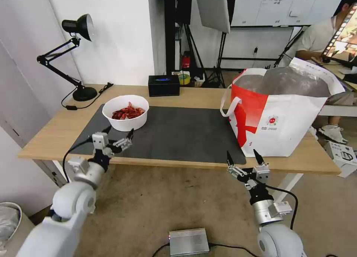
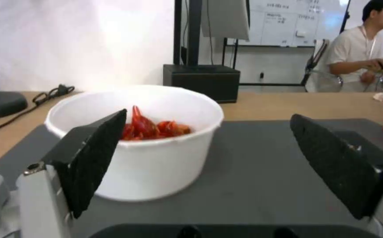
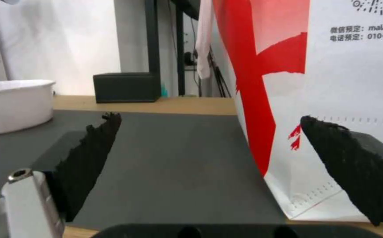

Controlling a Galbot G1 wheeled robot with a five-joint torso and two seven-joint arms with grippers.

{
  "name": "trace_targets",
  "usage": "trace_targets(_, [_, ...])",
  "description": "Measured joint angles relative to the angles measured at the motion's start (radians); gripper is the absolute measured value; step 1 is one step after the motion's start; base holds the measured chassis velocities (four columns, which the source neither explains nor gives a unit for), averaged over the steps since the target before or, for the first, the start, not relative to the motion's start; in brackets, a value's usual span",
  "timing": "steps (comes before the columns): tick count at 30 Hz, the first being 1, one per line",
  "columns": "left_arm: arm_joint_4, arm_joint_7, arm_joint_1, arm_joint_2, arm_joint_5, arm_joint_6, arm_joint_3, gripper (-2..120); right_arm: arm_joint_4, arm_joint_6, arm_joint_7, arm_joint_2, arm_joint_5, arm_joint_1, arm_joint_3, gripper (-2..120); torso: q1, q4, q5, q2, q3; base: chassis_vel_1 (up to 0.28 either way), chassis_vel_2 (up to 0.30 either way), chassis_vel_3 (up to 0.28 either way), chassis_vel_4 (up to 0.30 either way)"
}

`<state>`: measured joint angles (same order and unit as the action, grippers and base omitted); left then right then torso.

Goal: Pick up the trash from the table and place it into the takeout bag.

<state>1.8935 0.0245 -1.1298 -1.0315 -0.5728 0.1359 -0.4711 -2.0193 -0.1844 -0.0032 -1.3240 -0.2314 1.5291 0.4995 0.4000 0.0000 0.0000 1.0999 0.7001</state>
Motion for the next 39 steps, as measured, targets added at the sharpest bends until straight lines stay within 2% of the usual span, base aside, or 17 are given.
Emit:
trace_targets(2, [-0.021,0.000,0.027,0.011,-0.006,0.001,0.016,100,0.000,0.000,0.000,0.000,0.000,0.000,0.000,100,0.000,0.0001,-0.0001,0.000,0.000,0.000,0.000,0.000,0.000])
trace_targets(6, [-0.109,-0.001,0.138,0.051,-0.017,0.002,0.088,100,0.000,0.000,0.000,0.000,0.000,0.000,0.000,100,0.000,0.0001,-0.0003,0.000,0.000,0.000,0.000,0.000,0.000])
trace_targets(7, [-0.109,-0.001,0.138,0.051,-0.017,0.002,0.088,100,0.000,0.000,0.000,0.000,0.000,0.000,0.000,100,0.000,0.0001,-0.0003,0.000,0.000,0.000,0.000,0.000,0.000])
trace_targets(9, [-0.177,-0.003,0.216,0.064,-0.025,0.003,0.128,100,0.000,0.000,0.000,0.000,0.000,0.000,0.000,100,0.000,0.0000,0.0000,0.000,0.000,0.000,0.000,0.000,0.000])
trace_targets(15, [-0.267,-0.003,0.310,0.094,-0.061,0.002,0.170,100,0.000,0.000,0.000,0.000,0.000,0.000,0.000,100,0.000,0.0000,0.0000,0.000,0.000,0.000,0.000,0.000,0.000])
trace_targets(17, [-0.319,-0.001,0.362,0.104,-0.073,0.001,0.187,100,0.000,0.000,0.000,0.000,0.000,0.000,0.000,100,0.000,0.0002,-0.0001,0.000,0.000,0.000,0.000,0.000,0.000])
trace_targets(27, [-0.423,-0.002,0.463,0.099,-0.080,0.015,0.226,100,0.000,0.000,0.000,0.000,0.000,0.000,0.000,100,0.000,0.0001,-0.0001,0.000,0.000,0.000,0.000,0.000,0.000])
trace_targets(36, [-0.516,-0.004,0.532,0.097,-0.082,0.080,0.245,100,0.000,0.000,0.000,0.000,0.000,0.000,0.000,100,0.000,0.0002,-0.0002,0.000,0.000,0.000,0.000,0.000,0.000])
trace_targets(37, [-0.558,0.014,0.570,0.100,-0.081,0.098,0.257,100,0.000,0.000,0.000,0.000,0.000,0.000,0.000,100,0.000,0.0001,-0.0001,0.000,0.000,0.000,0.000,0.000,0.000])
trace_targets(38, [-0.558,0.014,0.570,0.100,-0.081,0.098,0.257,100,0.000,0.000,0.000,0.000,0.000,0.000,0.000,100,0.000,0.0001,-0.0001,0.000,0.000,0.000,0.000,0.000,0.000])
trace_targets(39, [-0.593,0.047,0.617,0.108,-0.080,0.131,0.270,100,0.000,0.000,0.000,0.000,0.000,0.000,0.000,100,0.000,0.0001,0.0000,0.000,0.000,0.000,0.000,0.000,0.000])
